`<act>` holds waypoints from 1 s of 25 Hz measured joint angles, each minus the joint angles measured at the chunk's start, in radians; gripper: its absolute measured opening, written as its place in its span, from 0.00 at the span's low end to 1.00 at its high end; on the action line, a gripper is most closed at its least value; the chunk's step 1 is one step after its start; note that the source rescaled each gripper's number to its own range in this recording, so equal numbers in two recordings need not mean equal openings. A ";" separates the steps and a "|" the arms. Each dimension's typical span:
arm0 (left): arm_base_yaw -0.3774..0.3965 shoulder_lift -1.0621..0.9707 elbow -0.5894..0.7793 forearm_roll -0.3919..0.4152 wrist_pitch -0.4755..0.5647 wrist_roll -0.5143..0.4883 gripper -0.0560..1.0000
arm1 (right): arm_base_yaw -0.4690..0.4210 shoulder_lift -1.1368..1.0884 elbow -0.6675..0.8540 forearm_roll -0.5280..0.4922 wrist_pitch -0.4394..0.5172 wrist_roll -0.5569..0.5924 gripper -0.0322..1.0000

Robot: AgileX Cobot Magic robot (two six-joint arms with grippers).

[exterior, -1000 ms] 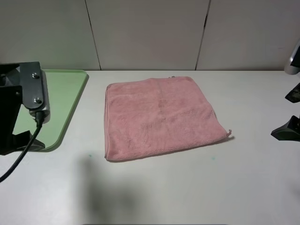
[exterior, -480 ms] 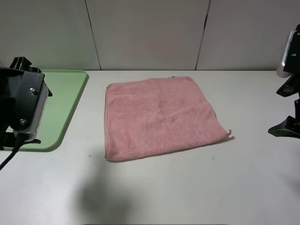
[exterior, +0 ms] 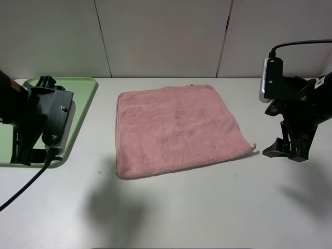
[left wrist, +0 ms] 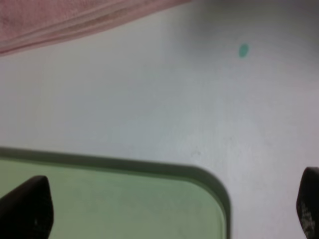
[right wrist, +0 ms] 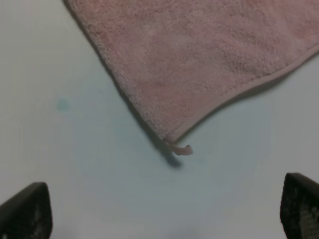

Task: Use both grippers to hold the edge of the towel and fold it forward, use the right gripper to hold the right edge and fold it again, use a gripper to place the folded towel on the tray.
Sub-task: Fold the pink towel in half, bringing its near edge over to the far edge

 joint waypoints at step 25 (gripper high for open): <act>-0.236 0.389 -0.002 -0.005 -0.344 0.053 0.98 | 0.000 0.091 0.000 -0.001 -0.073 -0.009 1.00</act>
